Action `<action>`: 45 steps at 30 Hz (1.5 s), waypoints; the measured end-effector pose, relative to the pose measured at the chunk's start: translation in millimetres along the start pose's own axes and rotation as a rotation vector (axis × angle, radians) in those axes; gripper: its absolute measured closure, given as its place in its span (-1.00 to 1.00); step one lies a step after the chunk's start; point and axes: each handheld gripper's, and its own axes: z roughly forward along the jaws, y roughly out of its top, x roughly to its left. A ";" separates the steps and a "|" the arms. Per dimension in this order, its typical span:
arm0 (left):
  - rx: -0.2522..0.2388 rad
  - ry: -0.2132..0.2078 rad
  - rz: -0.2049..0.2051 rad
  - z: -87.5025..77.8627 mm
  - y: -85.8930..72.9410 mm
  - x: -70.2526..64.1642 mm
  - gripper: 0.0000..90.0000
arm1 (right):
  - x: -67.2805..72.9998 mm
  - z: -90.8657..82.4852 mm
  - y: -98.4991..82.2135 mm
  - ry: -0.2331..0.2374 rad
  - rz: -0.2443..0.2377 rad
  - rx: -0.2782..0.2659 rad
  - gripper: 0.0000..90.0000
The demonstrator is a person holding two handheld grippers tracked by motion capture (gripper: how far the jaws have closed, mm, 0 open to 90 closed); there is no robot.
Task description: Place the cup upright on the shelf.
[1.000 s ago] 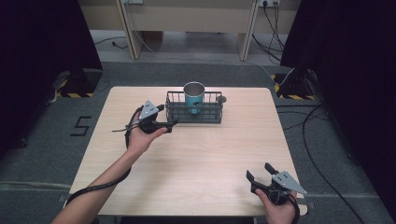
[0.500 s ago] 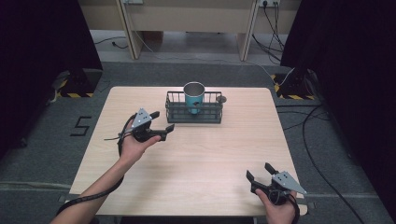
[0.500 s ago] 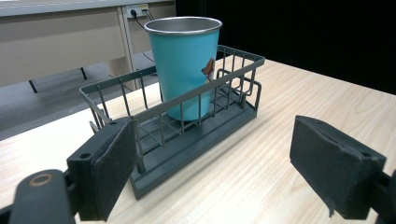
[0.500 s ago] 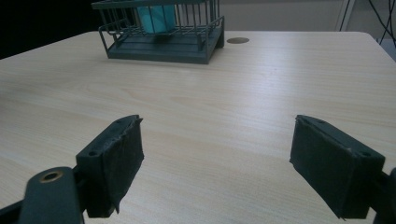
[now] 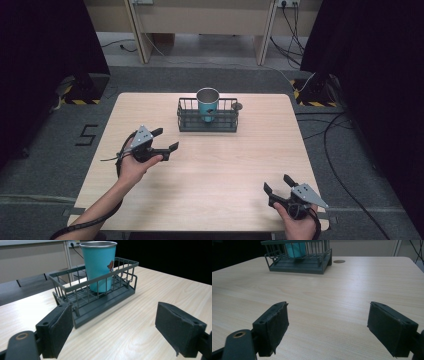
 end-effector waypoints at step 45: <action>0.034 0.093 -0.060 -77.0 -65.6 8.0 -0.68 | 0.0 -0.2 -0.1 -0.006 0.002 0.003 -0.61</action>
